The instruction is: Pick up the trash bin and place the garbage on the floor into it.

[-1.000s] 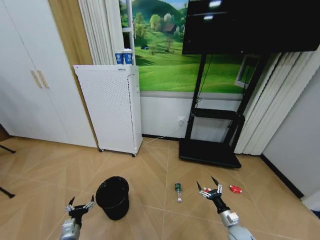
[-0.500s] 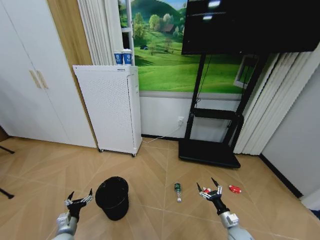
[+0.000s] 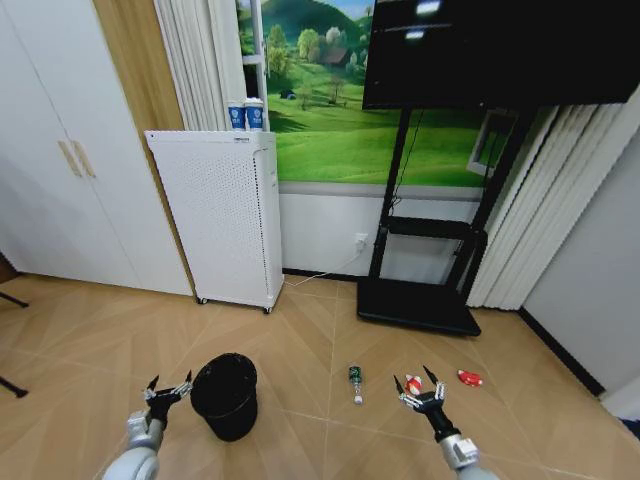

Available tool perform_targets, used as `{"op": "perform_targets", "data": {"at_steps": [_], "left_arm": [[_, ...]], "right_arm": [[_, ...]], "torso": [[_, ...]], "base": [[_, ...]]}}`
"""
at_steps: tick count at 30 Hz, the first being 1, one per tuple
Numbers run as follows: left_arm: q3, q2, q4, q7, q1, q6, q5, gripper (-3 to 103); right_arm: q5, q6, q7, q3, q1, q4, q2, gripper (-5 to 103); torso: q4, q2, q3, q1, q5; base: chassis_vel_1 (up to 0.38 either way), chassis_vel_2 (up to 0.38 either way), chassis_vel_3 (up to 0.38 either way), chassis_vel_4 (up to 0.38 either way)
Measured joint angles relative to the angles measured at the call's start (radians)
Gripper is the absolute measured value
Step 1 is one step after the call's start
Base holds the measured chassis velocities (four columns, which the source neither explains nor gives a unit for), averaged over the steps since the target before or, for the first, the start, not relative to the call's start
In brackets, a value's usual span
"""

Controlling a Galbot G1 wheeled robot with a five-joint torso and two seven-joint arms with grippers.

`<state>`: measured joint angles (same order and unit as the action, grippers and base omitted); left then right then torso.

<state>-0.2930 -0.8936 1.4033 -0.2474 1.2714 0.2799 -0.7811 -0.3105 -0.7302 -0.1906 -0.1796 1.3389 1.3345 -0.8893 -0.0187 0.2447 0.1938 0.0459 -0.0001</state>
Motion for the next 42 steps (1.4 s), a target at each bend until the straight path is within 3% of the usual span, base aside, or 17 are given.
{"op": "perform_targets", "data": {"at_steps": [5,6,20,26,32,34,35,38,41,42], "left_arm": [[0.027,-0.004,0.008,0.005,-0.018,-0.018,-0.065,100],[0.046,-0.012,0.026,0.005,-0.010,-0.034,-0.117,100],[0.096,-0.045,-0.054,0.033,-0.037,-0.023,-0.118,103],[0.117,-0.044,-0.081,0.031,-0.053,-0.020,-0.119,85],[0.122,-0.060,-0.107,0.043,-0.062,-0.009,-0.105,57],[0.124,-0.063,-0.110,0.045,-0.065,-0.008,-0.105,57],[0.126,-0.065,-0.113,0.046,-0.067,-0.007,-0.104,46],[0.127,-0.066,-0.113,0.048,-0.067,-0.006,-0.104,41],[0.128,-0.067,-0.105,0.054,-0.061,-0.002,-0.102,25],[0.128,-0.067,-0.105,0.054,-0.061,-0.002,-0.102,25]], "right_arm": [[0.014,0.001,-0.007,0.000,0.000,-0.011,-0.008,100],[0.025,0.001,-0.014,0.004,-0.013,-0.026,-0.012,100],[0.030,0.002,-0.035,0.044,-0.033,-0.058,-0.036,100],[0.021,0.006,-0.052,0.055,-0.044,-0.056,-0.038,100],[-0.008,0.008,-0.056,0.058,-0.040,-0.035,-0.037,100],[-0.011,0.009,-0.057,0.059,-0.037,-0.029,-0.037,100],[-0.015,0.010,-0.059,0.059,-0.035,-0.022,-0.037,100],[-0.016,0.011,-0.060,0.059,-0.034,-0.016,-0.037,100],[-0.017,0.012,-0.064,0.055,-0.031,-0.006,-0.036,100],[-0.017,0.012,-0.064,0.055,-0.031,-0.006,-0.036,100]], "torso": [[0.0001,0.000,0.000,0.000,0.0002],[0.0000,0.001,0.000,0.000,0.0003],[0.0000,0.001,0.001,0.000,0.0001],[0.0001,0.001,0.001,0.000,0.0002],[0.0004,0.002,0.001,0.000,0.0010],[0.0003,0.002,0.001,0.000,0.0010],[0.0003,0.002,0.001,0.000,0.0008],[0.0002,0.002,0.001,0.000,0.0006],[0.0002,0.002,0.001,0.000,0.0001],[0.0002,0.002,0.001,0.000,0.0001]], "base": [[0.000,0.000,0.000,0.000],[0.000,0.000,0.000,0.000],[0.000,0.000,0.000,0.000],[0.000,0.000,0.000,0.000],[0.000,0.000,0.000,0.000],[0.000,0.000,0.000,0.000],[0.000,0.000,0.000,0.000],[0.000,0.000,0.000,0.000],[0.000,0.000,0.000,0.000],[0.000,0.000,0.000,0.000]]}}
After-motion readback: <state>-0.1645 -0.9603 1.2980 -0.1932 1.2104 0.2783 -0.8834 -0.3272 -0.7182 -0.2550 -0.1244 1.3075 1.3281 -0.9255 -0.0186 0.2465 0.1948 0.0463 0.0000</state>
